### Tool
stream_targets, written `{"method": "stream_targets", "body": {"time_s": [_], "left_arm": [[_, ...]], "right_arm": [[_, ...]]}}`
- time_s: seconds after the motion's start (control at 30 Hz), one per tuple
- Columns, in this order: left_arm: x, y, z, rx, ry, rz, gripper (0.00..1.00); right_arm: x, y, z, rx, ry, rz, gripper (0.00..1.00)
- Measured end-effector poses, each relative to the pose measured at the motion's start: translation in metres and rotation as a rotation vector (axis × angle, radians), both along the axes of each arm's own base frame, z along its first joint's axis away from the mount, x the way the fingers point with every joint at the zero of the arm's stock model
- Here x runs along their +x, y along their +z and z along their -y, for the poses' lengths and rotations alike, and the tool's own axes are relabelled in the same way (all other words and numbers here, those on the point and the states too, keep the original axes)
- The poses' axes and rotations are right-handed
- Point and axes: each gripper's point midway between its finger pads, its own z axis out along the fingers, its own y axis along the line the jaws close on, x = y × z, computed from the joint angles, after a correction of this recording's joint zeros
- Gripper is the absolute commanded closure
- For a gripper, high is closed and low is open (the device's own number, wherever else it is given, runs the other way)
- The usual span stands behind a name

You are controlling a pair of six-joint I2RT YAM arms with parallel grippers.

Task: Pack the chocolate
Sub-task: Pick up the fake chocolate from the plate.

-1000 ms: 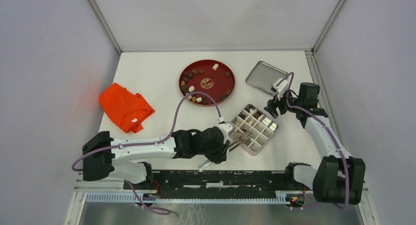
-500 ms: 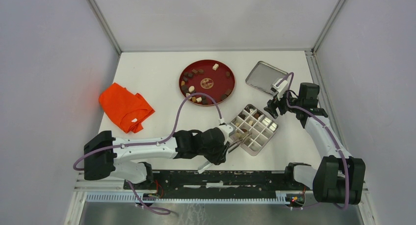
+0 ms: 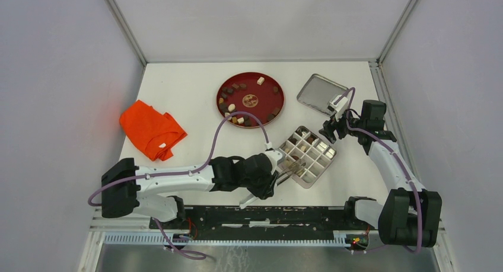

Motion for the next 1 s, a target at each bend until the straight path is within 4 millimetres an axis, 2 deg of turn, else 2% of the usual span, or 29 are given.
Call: {"method": "stream_targets", "body": {"time_s": [0.1,0.43,0.63,0.77,0.9,1.0], "left_arm": [[0.0,0.002,0.001,-0.005,0.0,0.002,0.84],[0.003,0.028,0.003,-0.077,0.006,0.03,0.84],[0.014,0.041,-0.006,-0.091,0.053,0.067,0.84],[0.048,0.045,-0.026,-0.08,0.169,0.063,0.82],[0.108,0.051,-0.069,-0.062,0.359,0.067,0.81],[0.151,0.065,-0.104,-0.05,0.479,0.097,0.79]], "right_arm": [[0.0,0.0,-0.001,0.002,0.003,0.0,0.23],[0.0,0.0,-0.001,0.004,0.006,0.0,0.23],[-0.001,0.001,-0.002,0.007,0.01,0.001,0.23],[-0.001,0.001,-0.002,0.009,0.011,0.001,0.23],[-0.001,0.001,-0.002,0.009,0.011,0.001,0.23],[-0.001,0.001,-0.002,0.009,0.011,0.0,0.23]]}}
